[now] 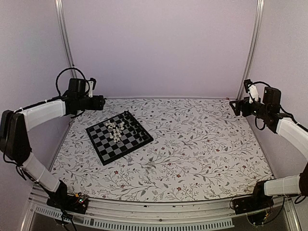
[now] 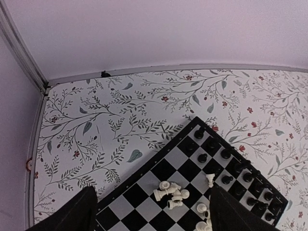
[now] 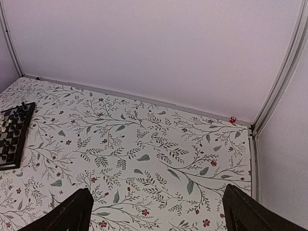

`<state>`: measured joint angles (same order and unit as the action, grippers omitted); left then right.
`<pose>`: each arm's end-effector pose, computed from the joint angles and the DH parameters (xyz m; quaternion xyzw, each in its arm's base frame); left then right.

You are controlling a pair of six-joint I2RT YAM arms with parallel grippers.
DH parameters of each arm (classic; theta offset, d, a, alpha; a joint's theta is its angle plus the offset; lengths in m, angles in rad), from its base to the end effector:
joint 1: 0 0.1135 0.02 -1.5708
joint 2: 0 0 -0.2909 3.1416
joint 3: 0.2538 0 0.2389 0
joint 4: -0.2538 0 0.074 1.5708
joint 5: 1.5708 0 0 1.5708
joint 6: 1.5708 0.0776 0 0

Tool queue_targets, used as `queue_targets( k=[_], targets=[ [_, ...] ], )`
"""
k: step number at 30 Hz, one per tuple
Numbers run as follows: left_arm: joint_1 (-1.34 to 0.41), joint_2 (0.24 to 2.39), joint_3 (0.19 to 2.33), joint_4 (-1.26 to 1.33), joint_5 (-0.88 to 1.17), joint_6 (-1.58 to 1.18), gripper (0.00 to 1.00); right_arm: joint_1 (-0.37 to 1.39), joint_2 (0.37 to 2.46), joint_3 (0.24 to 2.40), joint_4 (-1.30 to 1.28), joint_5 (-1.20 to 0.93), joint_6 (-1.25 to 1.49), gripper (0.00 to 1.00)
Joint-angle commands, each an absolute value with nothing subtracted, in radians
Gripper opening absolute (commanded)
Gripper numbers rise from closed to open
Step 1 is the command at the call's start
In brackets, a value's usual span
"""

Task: Set up the chess pieces on the board
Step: Move the storage box to the center of the board.

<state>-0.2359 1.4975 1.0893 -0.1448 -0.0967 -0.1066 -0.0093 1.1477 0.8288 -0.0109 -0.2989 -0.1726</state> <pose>0.3551 -0.0777 0.2874 0.0329 0.8720 -0.0413 0.4867 0.2793 0.0203 0.3152 -0.1519 0.7948 0.0684 0.5836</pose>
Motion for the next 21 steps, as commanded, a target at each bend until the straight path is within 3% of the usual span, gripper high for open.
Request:
queue_targets(
  k=[1, 14, 21],
  targets=[
    [-0.142, 1.644, 1.234, -0.251, 0.026, -0.154, 0.79, -0.027, 1.159, 0.796, 0.033, -0.431, -0.198, 0.98],
    [0.058, 2.051, 1.630, -0.484, 0.134, -0.190, 0.55, -0.040, 1.170, 0.757, -0.074, -0.794, -0.451, 0.94],
    [0.130, 2.142, 1.683, -0.541, 0.190, -0.177, 0.25, -0.041, 1.196, 0.762, -0.109, -0.852, -0.504, 0.93]
  ],
)
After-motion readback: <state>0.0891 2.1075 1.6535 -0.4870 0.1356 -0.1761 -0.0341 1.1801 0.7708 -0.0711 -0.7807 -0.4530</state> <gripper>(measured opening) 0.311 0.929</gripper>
